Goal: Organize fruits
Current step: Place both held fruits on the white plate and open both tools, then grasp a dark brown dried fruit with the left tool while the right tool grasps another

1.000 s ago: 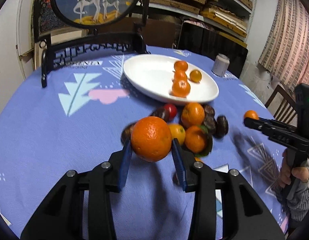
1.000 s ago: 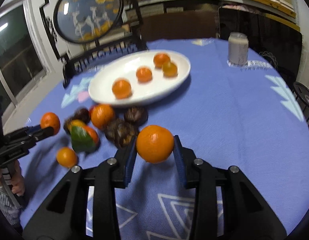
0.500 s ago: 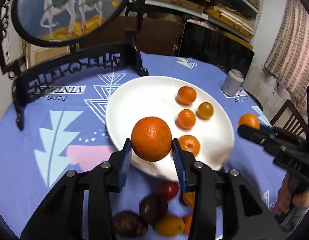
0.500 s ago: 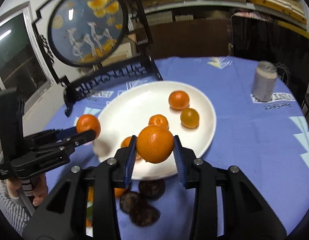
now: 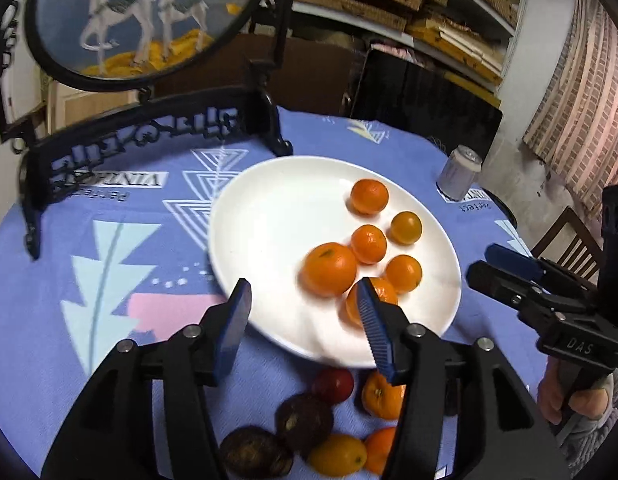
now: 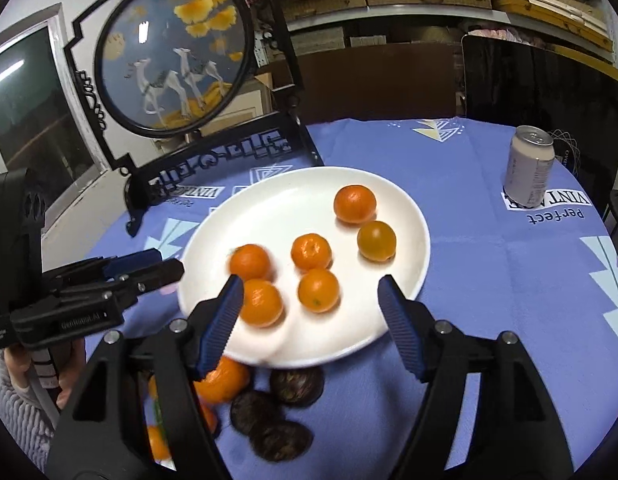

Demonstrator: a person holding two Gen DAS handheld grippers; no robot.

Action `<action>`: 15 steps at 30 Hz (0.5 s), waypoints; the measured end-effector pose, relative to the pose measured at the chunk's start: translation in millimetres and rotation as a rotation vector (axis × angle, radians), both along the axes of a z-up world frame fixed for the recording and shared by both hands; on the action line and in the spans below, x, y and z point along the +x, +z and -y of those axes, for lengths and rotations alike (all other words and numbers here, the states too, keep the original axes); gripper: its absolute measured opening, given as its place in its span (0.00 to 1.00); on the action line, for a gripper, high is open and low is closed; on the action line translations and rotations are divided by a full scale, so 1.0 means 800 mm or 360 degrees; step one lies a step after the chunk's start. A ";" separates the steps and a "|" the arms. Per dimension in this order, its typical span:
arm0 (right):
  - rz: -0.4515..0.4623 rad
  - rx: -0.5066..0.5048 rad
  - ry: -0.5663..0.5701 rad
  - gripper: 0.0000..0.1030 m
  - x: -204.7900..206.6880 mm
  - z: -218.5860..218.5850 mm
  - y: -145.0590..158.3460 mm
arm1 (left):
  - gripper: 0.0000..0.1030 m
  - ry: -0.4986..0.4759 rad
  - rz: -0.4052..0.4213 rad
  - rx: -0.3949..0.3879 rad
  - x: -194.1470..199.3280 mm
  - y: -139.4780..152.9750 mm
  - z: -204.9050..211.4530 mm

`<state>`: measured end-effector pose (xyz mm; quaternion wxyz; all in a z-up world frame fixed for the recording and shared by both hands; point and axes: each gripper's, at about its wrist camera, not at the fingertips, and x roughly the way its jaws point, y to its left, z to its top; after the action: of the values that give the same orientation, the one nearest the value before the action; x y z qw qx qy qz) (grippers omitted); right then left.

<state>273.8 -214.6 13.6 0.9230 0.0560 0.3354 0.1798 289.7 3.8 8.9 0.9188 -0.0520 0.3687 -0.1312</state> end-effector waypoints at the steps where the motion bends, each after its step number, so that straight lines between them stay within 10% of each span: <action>1: 0.0004 0.0005 0.0003 0.70 -0.009 0.001 0.002 | 0.53 0.0021 0.0016 0.0008 -0.007 0.002 -0.004; 15: -0.0059 0.0070 0.0015 0.79 -0.100 0.022 -0.025 | 0.62 0.0110 0.0000 0.0083 -0.116 -0.035 -0.055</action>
<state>194.0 -232.1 -6.3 0.9144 0.0779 0.3487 0.1904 196.6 47.5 -18.9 0.9238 -0.0409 0.3701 -0.0896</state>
